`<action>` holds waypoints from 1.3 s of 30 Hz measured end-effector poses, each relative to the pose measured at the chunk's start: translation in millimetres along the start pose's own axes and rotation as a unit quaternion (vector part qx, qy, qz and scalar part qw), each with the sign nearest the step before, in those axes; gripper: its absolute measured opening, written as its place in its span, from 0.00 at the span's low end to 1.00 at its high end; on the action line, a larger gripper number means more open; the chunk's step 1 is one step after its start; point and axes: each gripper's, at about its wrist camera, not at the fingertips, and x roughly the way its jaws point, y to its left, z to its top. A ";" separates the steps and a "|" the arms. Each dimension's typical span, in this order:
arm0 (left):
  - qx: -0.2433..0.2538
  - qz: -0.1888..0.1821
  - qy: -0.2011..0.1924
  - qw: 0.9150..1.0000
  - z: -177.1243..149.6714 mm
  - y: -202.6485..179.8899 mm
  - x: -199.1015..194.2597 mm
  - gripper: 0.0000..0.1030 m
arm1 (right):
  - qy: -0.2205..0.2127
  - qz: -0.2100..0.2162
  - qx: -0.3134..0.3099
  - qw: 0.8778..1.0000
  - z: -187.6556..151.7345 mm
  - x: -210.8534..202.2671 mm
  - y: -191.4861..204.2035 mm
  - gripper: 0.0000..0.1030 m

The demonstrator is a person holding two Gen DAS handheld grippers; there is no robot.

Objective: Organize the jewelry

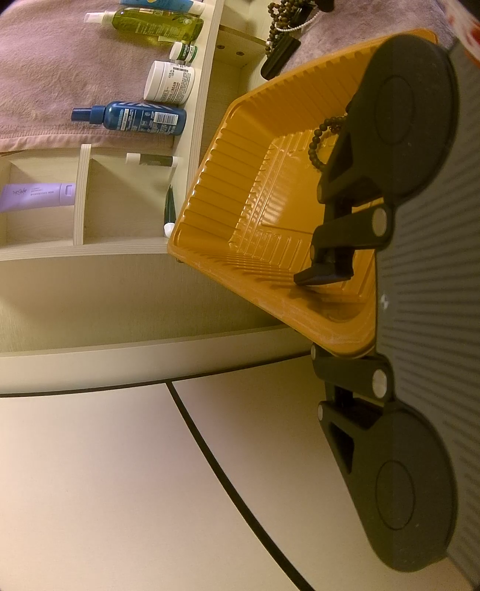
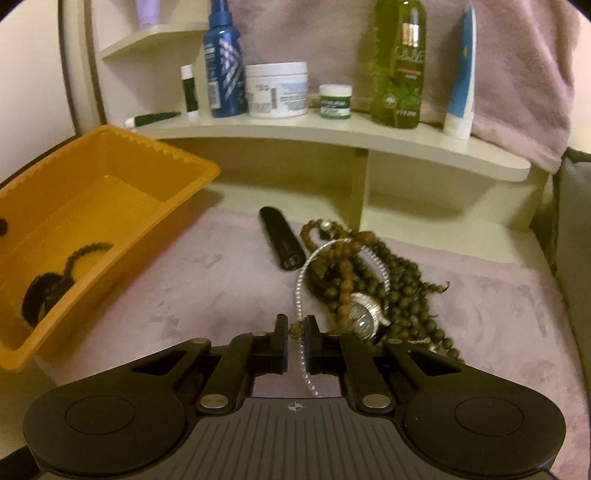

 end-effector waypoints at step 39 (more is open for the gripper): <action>-0.004 0.001 0.004 1.000 -0.2 -0.1 0.5 0.18 | 0.018 0.014 0.070 0.997 -5.3 4.4 5.9 0.10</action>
